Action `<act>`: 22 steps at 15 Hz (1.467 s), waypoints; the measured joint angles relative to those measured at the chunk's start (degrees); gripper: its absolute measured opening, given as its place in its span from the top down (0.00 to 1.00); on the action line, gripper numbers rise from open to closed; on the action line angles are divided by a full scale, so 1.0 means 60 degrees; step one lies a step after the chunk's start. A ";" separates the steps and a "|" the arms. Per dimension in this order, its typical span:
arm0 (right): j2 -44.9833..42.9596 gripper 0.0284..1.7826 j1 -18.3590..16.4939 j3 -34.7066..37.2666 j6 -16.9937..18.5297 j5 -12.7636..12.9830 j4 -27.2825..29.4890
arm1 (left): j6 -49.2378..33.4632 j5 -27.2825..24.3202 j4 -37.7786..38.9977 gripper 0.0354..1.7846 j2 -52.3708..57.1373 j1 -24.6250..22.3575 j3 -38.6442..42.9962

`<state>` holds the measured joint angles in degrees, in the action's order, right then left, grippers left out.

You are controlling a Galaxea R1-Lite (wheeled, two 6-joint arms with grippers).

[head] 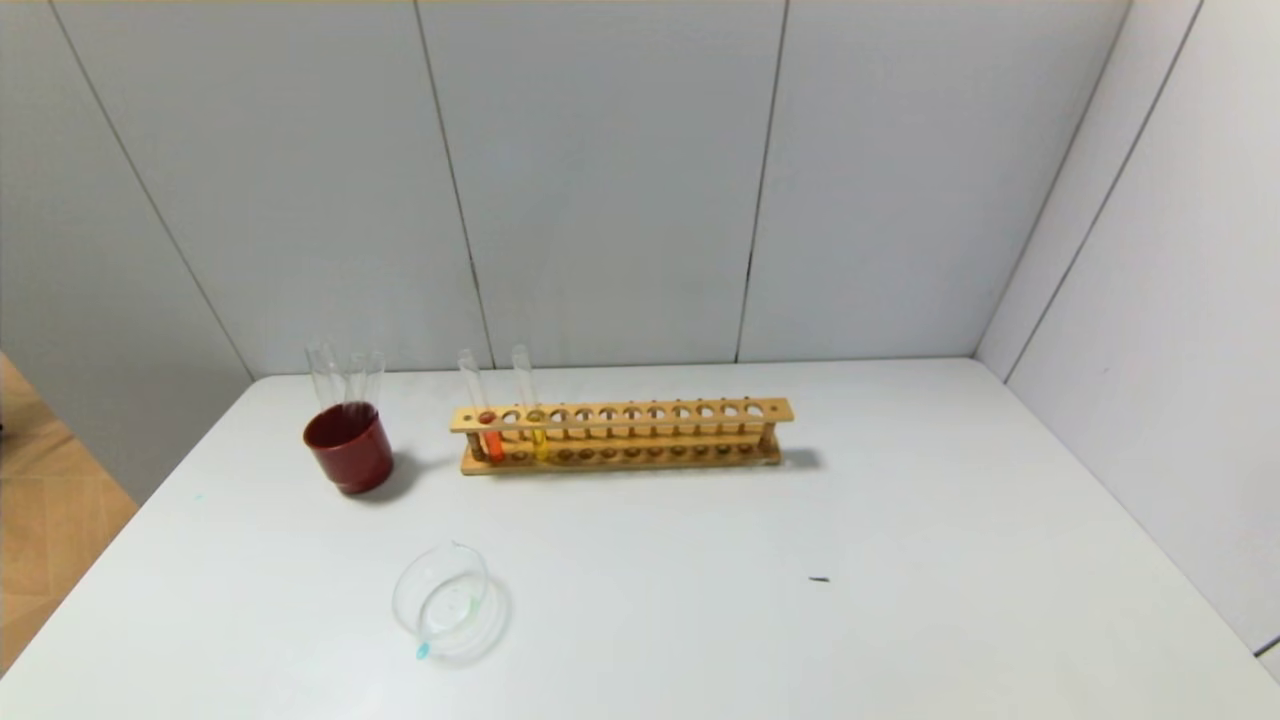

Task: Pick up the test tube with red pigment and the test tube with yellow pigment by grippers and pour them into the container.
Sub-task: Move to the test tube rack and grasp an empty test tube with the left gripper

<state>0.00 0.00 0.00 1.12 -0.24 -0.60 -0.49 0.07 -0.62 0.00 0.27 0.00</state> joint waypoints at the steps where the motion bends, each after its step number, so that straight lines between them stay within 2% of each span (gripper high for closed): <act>1: 0.0000 0.04 0.0000 0.0000 0.0000 0.0000 0.0000 | 0.0012 0.0000 0.0004 0.02 0.0000 0.0000 0.0000; 11: 0.0000 0.04 0.0004 0.0000 0.0000 0.0000 0.0004 | 0.0118 0.0022 0.0030 0.02 0.0000 0.0000 -0.0004; 15: 0.0000 0.04 0.0004 0.0000 0.0004 0.0000 0.0000 | 0.0410 -0.0567 -0.0142 0.02 -0.0280 0.0000 -0.0839; 19: 0.0000 0.04 0.0000 0.0000 0.0004 0.0004 0.0004 | 0.0148 -0.0898 0.0374 0.02 -0.2190 0.0037 -0.2402; 22: 0.0000 0.04 0.0000 0.0000 0.0004 0.0004 0.0000 | -0.0167 -0.0953 0.1762 0.02 -0.4397 0.0059 -0.3381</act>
<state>0.00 0.00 0.00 1.15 -0.22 -0.60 -1.49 -5.64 9.95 -26.38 0.62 -20.29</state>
